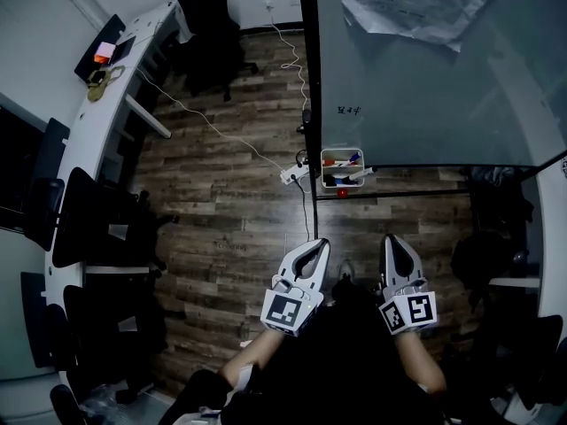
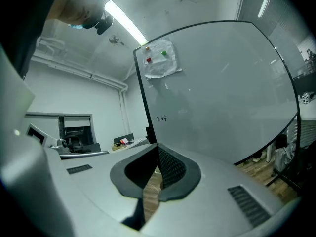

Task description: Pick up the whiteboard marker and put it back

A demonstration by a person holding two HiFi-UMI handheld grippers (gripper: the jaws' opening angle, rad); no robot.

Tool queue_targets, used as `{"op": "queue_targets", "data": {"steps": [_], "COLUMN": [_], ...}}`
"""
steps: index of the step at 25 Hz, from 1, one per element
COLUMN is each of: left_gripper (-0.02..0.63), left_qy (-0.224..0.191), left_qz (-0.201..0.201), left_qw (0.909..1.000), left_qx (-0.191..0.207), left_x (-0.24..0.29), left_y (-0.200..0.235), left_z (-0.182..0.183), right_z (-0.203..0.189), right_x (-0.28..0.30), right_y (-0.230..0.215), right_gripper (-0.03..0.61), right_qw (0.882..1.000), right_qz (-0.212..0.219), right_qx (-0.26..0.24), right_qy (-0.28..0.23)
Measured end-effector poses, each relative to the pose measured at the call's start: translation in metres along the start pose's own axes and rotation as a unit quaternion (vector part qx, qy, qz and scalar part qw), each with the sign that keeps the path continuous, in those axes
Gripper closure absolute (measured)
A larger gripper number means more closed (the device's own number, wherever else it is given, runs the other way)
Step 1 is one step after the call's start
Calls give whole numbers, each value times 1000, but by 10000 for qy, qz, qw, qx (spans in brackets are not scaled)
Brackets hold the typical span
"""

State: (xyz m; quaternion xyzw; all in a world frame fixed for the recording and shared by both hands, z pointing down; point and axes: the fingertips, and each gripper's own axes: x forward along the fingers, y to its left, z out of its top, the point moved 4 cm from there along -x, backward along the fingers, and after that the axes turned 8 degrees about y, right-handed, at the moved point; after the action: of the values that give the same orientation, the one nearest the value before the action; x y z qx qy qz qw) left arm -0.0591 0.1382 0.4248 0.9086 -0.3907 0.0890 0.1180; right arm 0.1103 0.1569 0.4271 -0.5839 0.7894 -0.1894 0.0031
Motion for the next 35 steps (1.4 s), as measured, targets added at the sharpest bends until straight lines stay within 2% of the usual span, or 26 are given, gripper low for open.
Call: {"op": "queue_targets", "data": {"steps": [6, 14, 25, 30, 35], "left_gripper": [606, 606, 606, 606, 606], "left_qy": [55, 183, 336, 321, 280], "left_qz": [135, 237, 674, 702, 608], "left_qw": [9999, 9994, 9971, 9969, 9975], "left_qx": [-19, 174, 55, 126, 237], "left_x": [32, 68, 89, 92, 101], "left_y": [1, -4, -5, -2, 10], "left_z": [4, 7, 5, 10, 17], "right_z": [5, 10, 13, 15, 11], "right_x": [21, 39, 62, 70, 83], "right_y": [-23, -44, -59, -60, -59], "right_gripper": [564, 565, 565, 563, 563], "right_qw": [9998, 9986, 9948, 9940, 9948], "right_qz": [152, 439, 904, 993, 883], "right_qx": [-33, -81, -98, -61, -78], "right_qy": [149, 270, 460, 446, 508]}}
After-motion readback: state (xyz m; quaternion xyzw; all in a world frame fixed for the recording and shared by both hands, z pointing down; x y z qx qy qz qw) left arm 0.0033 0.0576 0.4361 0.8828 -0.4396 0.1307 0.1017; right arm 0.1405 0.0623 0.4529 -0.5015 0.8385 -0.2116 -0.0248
